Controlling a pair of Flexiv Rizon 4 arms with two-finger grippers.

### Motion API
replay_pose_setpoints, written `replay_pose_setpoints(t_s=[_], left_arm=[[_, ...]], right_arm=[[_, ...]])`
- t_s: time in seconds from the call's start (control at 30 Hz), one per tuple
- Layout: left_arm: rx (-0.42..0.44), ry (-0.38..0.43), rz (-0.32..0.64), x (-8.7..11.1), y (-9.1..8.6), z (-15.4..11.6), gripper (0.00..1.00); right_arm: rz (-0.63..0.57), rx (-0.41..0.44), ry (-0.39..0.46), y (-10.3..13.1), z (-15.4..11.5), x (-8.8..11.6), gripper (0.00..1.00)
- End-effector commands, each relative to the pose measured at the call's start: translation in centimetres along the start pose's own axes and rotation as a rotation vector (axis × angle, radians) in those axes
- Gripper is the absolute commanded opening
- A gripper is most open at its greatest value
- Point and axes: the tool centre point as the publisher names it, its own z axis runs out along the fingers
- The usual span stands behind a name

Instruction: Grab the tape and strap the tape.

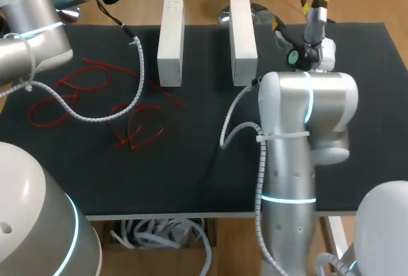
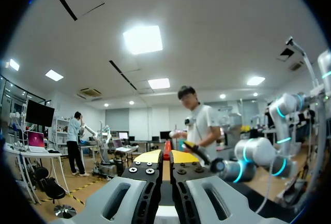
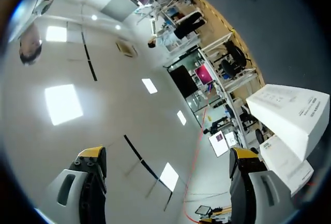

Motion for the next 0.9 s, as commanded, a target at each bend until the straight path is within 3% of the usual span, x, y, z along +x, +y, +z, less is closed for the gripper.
replay_pose_setpoints(t_s=[0.03,0.2,0.43,0.63,0.9], left_arm=[[0.003,0.0,0.002,0.0,0.1,0.0,0.0],[0.003,0.0,0.002,0.0,0.1,0.0,0.0],[0.003,0.0,0.002,0.0,0.1,0.0,0.0],[0.003,0.0,0.002,0.0,0.1,0.0,0.0],[0.003,0.0,0.002,0.0,0.1,0.0,0.0]], right_arm=[[-0.068,-0.586,0.033,0.2,-0.5,-0.4,1.0],[-0.142,-0.632,-0.036,0.8,-0.2,-0.2,1.0],[-0.099,-0.645,-0.025,1.5,0.9,0.1,1.0],[-0.071,-0.643,-0.048,2.1,1.4,-0.9,1.0],[-0.101,-0.614,-0.074,1.8,1.8,-0.8,1.0]])
